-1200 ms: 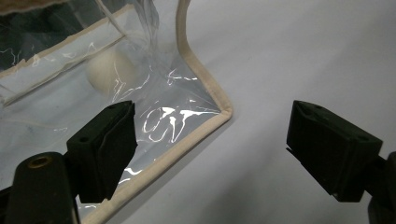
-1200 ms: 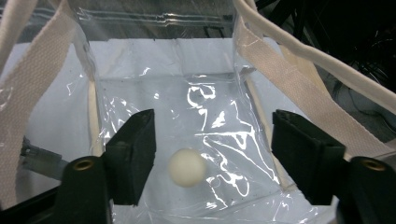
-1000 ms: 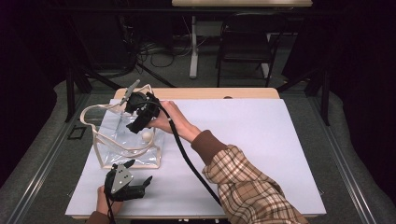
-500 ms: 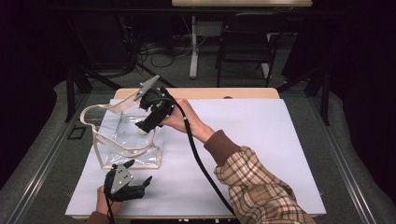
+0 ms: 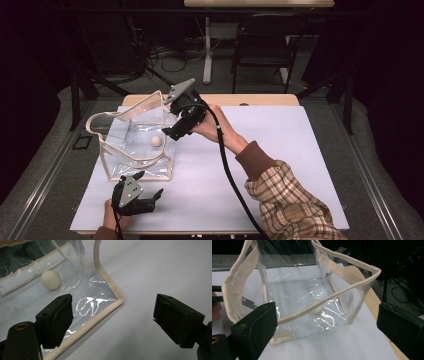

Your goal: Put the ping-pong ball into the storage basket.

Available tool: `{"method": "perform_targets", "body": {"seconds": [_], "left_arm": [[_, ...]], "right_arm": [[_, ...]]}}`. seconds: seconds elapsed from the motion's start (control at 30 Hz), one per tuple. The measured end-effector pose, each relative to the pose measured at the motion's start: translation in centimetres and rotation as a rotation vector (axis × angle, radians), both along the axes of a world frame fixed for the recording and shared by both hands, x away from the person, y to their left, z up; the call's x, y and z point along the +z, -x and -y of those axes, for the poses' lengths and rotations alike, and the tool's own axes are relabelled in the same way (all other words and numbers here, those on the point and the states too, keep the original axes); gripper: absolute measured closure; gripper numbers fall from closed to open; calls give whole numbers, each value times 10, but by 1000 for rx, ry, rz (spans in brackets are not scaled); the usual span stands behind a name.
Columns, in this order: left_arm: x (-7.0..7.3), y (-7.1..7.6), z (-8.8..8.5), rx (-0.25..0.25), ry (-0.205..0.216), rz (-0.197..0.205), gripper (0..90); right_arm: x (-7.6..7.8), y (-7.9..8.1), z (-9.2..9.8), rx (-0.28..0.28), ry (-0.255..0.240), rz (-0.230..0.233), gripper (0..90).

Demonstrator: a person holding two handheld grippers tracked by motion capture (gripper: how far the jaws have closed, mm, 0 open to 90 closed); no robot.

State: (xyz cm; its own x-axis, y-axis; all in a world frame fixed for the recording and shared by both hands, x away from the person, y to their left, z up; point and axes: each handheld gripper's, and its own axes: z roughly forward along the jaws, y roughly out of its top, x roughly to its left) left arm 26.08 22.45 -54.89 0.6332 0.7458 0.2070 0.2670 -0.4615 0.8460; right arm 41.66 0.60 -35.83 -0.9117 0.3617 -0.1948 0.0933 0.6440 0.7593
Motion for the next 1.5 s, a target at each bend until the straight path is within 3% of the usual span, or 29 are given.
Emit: {"method": "perform_targets", "body": {"seconds": [0.43,0.8,1.5], "left_arm": [[0,0,0,1,1,0,162],[0,0,1,0,-2,0,162],[0,1,1,0,-1,-1,162]], "right_arm": [[-4,0,42,-61,1,4,12],[-18,1,75,-114,3,-7,0],[-43,11,119,-194,-8,-5,0]]}}
